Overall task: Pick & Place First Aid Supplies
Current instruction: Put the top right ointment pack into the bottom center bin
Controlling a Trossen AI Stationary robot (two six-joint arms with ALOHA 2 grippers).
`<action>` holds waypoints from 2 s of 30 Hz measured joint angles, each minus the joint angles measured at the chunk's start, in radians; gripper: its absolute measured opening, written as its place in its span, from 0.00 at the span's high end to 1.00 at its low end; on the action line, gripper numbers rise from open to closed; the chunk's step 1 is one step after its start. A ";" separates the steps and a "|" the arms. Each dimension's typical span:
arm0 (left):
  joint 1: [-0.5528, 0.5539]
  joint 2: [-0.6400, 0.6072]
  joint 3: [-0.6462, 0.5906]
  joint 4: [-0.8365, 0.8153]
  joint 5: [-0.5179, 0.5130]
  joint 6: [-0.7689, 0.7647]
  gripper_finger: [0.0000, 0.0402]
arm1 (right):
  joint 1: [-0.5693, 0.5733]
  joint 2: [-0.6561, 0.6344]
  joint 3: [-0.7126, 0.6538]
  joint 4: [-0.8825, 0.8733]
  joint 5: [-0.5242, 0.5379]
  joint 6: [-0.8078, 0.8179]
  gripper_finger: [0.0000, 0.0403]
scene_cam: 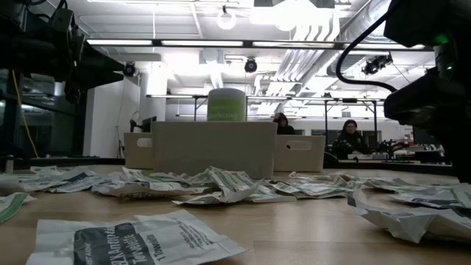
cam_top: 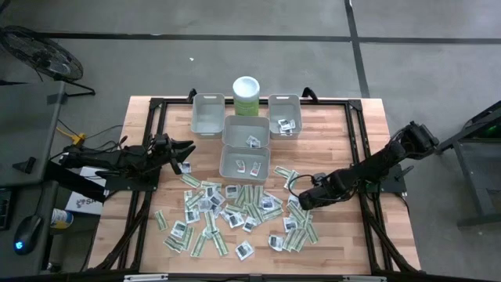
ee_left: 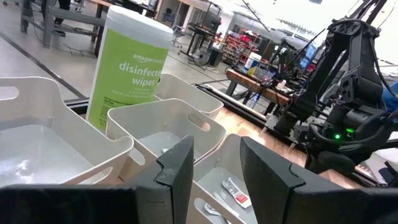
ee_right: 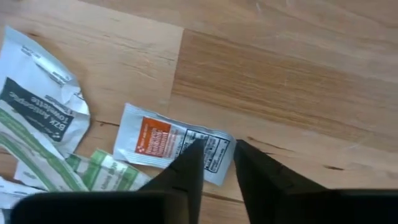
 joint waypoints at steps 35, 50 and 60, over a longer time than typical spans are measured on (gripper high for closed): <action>0.000 0.000 0.000 0.000 0.000 0.000 0.67 | -0.286 -0.114 0.392 -0.103 0.166 -0.842 1.00; 0.000 0.000 0.000 0.000 0.000 0.000 0.67 | -0.500 0.349 0.927 -0.268 0.076 -1.580 1.00; 0.000 0.000 0.000 0.000 0.000 0.000 0.67 | -0.519 0.569 1.150 -0.379 0.068 -1.814 1.00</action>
